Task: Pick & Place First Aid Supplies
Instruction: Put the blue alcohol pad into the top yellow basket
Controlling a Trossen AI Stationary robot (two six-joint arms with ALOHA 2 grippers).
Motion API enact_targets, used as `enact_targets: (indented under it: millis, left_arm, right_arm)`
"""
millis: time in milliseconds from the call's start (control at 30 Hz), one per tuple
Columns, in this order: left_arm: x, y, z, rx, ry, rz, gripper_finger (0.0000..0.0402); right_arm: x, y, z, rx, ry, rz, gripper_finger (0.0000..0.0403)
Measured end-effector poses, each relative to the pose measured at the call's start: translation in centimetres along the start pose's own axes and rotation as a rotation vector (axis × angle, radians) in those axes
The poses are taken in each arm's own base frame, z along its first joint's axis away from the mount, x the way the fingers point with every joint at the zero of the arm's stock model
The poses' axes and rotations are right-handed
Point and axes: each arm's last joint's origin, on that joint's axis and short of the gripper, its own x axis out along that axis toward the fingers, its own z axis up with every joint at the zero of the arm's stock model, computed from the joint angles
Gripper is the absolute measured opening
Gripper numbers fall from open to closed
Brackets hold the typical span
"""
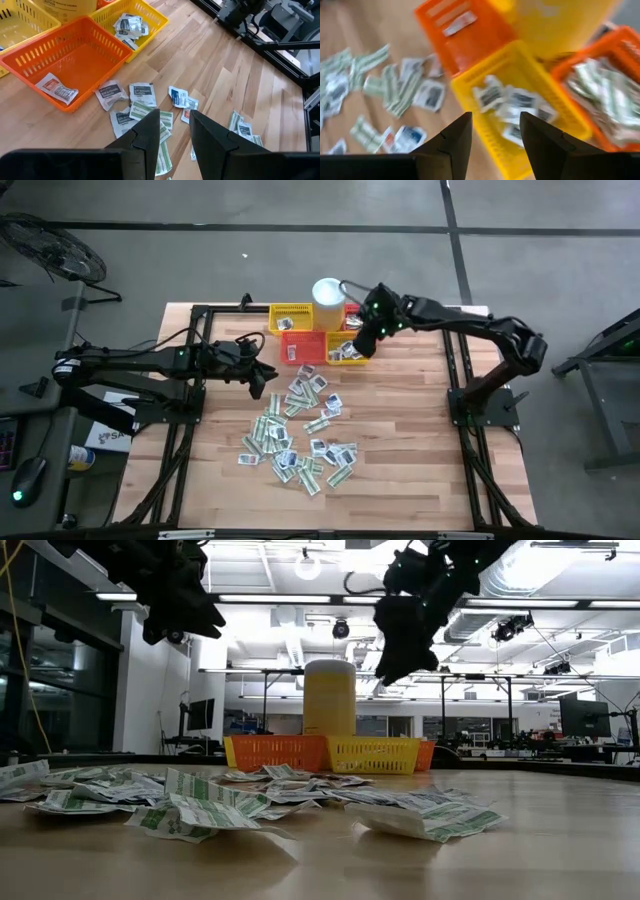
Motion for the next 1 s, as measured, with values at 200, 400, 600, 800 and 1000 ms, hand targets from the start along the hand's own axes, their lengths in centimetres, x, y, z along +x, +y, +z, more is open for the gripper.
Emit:
enact_targets:
  millis: [200, 400, 600, 800, 1000]
  left_arm:
    - [0.0, 0.0, 0.0, 0.000, 0.002, -0.002, 0.0106]
    - [0.0, 0.0, 0.0, 0.000, 0.002, -0.003, 0.0106]
    - [0.0, 0.0, 0.0, 0.001, 0.006, -0.002, 0.0106]
    - [0.0, 0.0, -0.1, 0.000, 0.015, -0.013, 0.0106]
    - [0.0, 0.0, -0.1, 0.001, 0.018, -0.015, 0.0106]
  right_arm:
    - [0.6, 4.3, -0.9, -0.211, 0.024, 0.045, 0.0158]
    - [1.9, 8.0, -2.3, -0.481, 0.057, 0.052, 0.0156]
    - [5.6, 10.9, -4.2, -0.693, 0.132, 0.117, 0.0149]
    - [9.1, 12.1, -5.2, -0.732, 0.145, 0.125, 0.0142]
    - [11.8, 11.9, -6.1, -0.752, 0.171, 0.128, 0.0138]
